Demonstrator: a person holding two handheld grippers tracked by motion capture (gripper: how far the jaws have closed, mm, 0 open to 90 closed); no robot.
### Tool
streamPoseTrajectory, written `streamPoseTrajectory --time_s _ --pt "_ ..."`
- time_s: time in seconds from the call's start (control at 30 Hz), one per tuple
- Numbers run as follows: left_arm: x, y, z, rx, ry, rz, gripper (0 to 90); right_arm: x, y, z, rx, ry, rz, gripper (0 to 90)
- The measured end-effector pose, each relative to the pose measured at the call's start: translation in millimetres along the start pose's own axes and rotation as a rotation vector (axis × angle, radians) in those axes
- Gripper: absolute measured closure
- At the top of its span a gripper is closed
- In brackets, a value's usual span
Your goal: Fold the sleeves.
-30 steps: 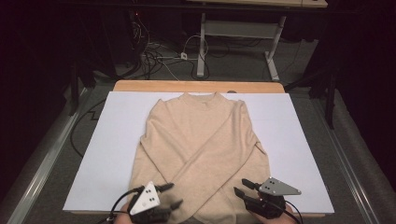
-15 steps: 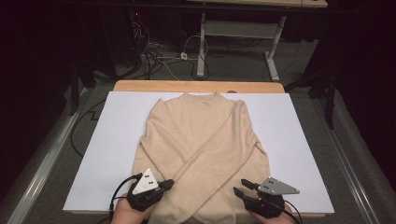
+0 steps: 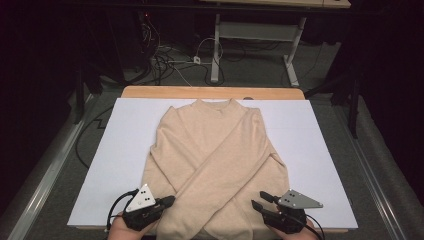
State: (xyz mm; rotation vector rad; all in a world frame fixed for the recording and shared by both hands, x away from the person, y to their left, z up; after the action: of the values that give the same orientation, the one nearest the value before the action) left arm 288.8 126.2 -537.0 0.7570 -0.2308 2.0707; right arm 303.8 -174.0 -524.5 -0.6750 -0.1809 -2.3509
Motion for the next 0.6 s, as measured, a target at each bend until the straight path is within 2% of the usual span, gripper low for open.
streamPoseTrajectory --time_s 0.07,0.2,0.23,0.4,0.43,0.5,0.6 --pt "-2.1 0.9 -1.0 0.001 -0.005 -0.005 84.3 0.3 0.6 0.1 -0.001 0.000 0.000 55.6" --pt "-1.8 3.8 -1.6 0.007 -0.007 -0.024 72.8 1.2 1.6 0.3 -0.002 0.002 -0.001 55.5" --pt "-1.1 4.5 -1.9 0.008 -0.006 -0.026 66.9 1.5 1.9 0.5 -0.002 0.004 -0.002 55.5" --pt "4.5 6.6 -8.9 0.005 -0.004 -0.010 62.4 2.2 1.6 5.6 -0.007 0.018 0.009 55.5" --pt "5.6 6.9 -10.6 0.005 -0.004 -0.003 62.3 1.4 1.1 8.9 -0.005 0.026 0.013 55.5" --pt "11.6 5.4 -14.5 0.001 0.007 0.034 55.6 -0.5 0.6 15.9 0.005 0.040 0.017 55.0" --pt "26.6 -3.8 -18.5 0.018 0.062 0.105 45.9 -3.4 4.7 29.0 0.009 0.069 0.015 53.5"
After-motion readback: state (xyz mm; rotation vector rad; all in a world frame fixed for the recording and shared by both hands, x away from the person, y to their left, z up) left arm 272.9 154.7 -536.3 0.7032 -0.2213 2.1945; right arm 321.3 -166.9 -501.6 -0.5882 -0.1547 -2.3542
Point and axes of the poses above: each handheld gripper's, and its own axes: x roughly backward along the jaws, z roughly out of its top, y roughly to its right, the point moved 9 cm from there along -x, roughly forward along the jaws, and after that the axes turned 3 degrees about -z, right-handed, at the moved point
